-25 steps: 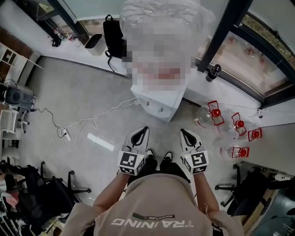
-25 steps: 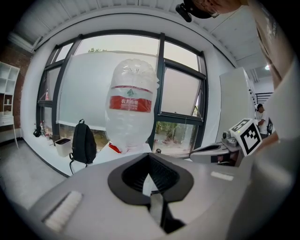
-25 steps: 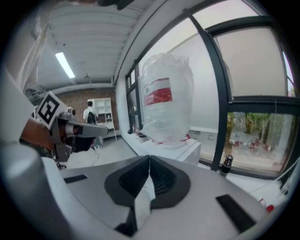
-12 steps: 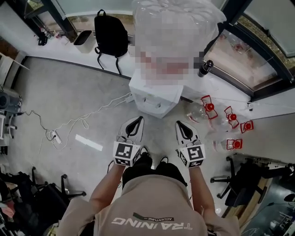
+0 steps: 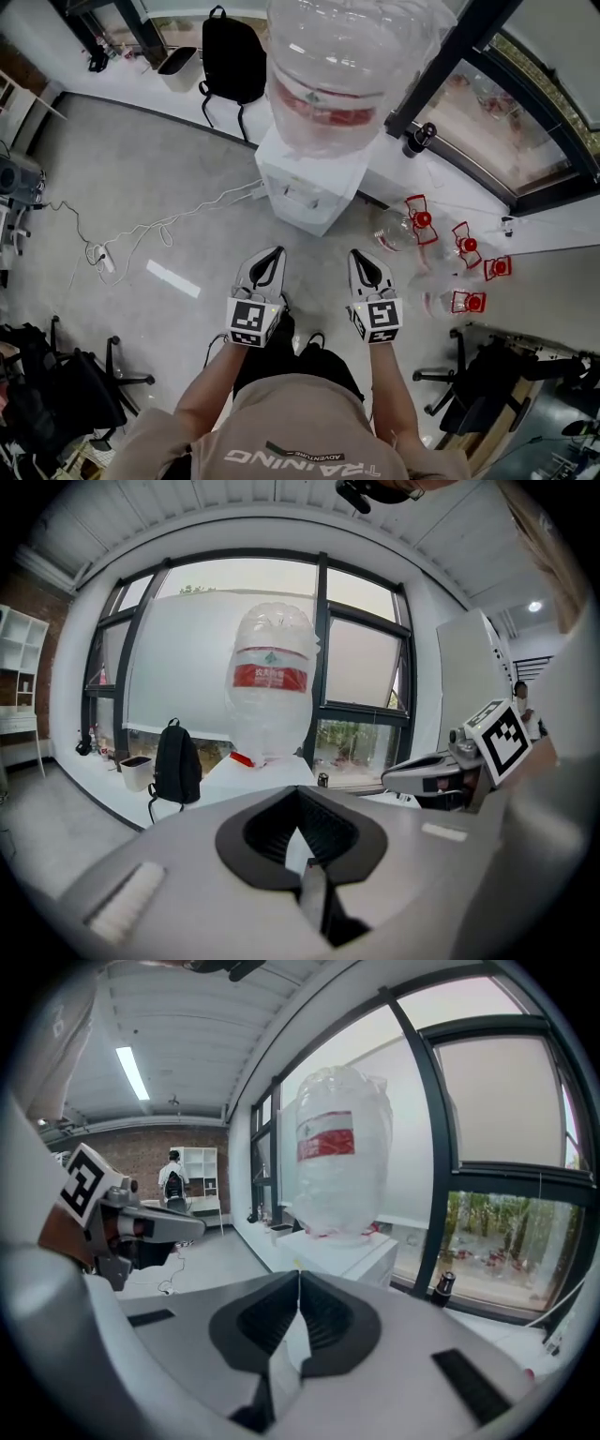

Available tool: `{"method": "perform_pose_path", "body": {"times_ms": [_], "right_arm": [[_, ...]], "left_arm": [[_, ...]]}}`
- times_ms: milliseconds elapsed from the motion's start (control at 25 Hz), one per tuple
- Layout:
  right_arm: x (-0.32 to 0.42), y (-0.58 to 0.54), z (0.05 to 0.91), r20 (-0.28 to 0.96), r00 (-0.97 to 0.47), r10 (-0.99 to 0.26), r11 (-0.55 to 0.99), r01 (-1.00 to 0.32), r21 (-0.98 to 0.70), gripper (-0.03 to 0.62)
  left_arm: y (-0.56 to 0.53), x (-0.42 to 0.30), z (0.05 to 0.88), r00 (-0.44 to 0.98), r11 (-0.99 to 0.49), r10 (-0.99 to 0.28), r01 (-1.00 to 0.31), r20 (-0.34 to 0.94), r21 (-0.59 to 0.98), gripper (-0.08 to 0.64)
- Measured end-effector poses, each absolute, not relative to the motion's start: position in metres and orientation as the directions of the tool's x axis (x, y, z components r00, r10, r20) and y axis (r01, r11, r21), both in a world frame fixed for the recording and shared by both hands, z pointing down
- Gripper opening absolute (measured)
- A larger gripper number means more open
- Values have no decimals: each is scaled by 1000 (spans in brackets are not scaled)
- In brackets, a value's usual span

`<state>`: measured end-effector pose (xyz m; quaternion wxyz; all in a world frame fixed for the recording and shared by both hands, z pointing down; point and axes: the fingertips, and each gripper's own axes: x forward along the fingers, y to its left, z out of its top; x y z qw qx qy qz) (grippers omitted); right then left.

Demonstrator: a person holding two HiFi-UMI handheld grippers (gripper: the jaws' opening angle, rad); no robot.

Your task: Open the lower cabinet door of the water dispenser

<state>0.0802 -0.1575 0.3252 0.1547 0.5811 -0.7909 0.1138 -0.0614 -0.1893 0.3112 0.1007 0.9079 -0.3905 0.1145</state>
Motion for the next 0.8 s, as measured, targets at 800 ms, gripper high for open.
{"method": "perform_pose_path", "body": {"times_ms": [800], "right_arm": [[126,-177,637,389,-335,-858,355,-935,-21,12]], "left_arm": [[-217,-33,578,580,-574,-770,-812,266,109,8]]}}
